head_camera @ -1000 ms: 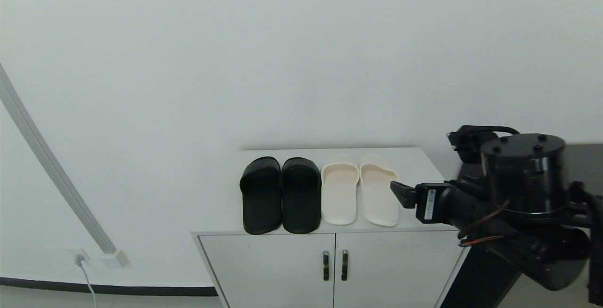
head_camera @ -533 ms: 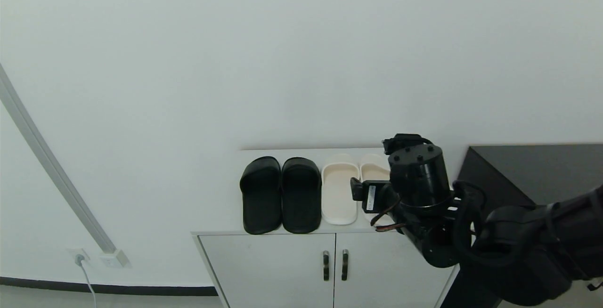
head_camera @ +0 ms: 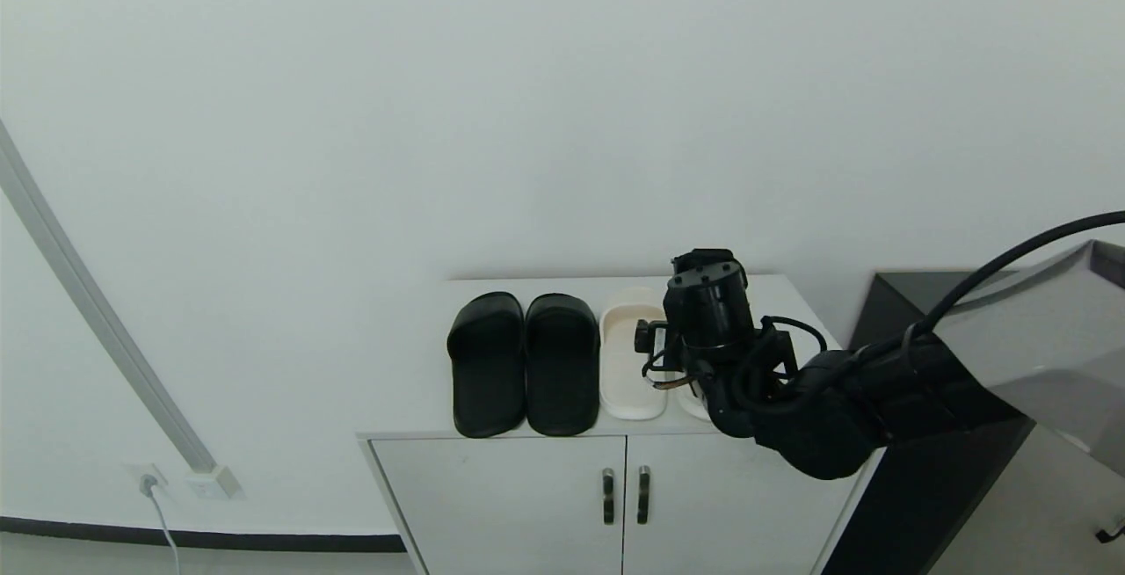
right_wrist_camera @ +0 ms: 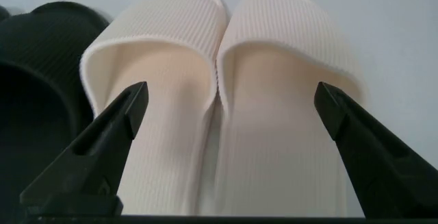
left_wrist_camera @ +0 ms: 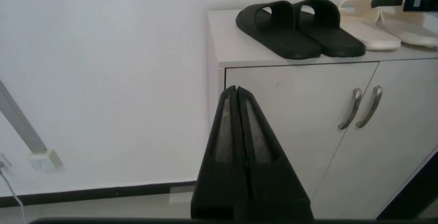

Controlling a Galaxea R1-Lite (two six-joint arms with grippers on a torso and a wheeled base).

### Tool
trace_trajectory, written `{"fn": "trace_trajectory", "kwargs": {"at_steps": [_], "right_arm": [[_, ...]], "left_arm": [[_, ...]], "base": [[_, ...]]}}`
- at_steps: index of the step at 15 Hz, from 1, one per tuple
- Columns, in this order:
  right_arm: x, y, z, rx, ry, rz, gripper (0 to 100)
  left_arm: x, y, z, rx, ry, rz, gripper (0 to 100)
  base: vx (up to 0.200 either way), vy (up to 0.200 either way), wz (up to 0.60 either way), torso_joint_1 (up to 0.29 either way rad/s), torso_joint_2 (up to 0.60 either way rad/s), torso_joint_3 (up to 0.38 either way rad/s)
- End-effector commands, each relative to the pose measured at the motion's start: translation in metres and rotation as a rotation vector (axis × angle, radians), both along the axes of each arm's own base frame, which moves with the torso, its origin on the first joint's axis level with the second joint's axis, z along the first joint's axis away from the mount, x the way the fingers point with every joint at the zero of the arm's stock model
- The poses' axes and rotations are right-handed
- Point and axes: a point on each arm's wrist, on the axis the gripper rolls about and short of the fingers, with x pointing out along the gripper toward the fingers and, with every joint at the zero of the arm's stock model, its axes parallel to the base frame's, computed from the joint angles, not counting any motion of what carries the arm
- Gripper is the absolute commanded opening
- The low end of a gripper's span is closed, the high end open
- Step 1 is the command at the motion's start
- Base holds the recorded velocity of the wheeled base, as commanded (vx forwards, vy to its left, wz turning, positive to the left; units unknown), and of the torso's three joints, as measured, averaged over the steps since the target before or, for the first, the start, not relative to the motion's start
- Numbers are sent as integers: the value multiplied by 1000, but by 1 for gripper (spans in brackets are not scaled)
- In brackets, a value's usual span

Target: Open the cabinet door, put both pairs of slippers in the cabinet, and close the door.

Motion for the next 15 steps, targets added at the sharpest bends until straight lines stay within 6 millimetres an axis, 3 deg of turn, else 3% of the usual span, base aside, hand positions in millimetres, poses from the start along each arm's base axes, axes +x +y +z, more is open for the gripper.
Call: {"fn": "trace_trajectory", "kwargs": {"at_steps": [1, 12, 13, 15], "right_arm": [[18, 3, -14, -13, 16, -19, 100], [54, 16, -28, -14, 16, -47, 100], [55, 17, -29, -13, 15, -47, 0], [58, 16, -30, -14, 15, -52, 0]], "left_arm": [[0, 0, 0, 0, 1, -1, 0], [0, 0, 0, -1, 1, 1, 0], [0, 0, 0, -1, 1, 1, 0], [0, 0, 0, -1, 1, 1, 0]], "base": [[0, 0, 0, 0, 0, 0], [0, 0, 0, 0, 0, 0], [0, 0, 0, 0, 0, 0], [0, 0, 0, 0, 0, 0]]}}
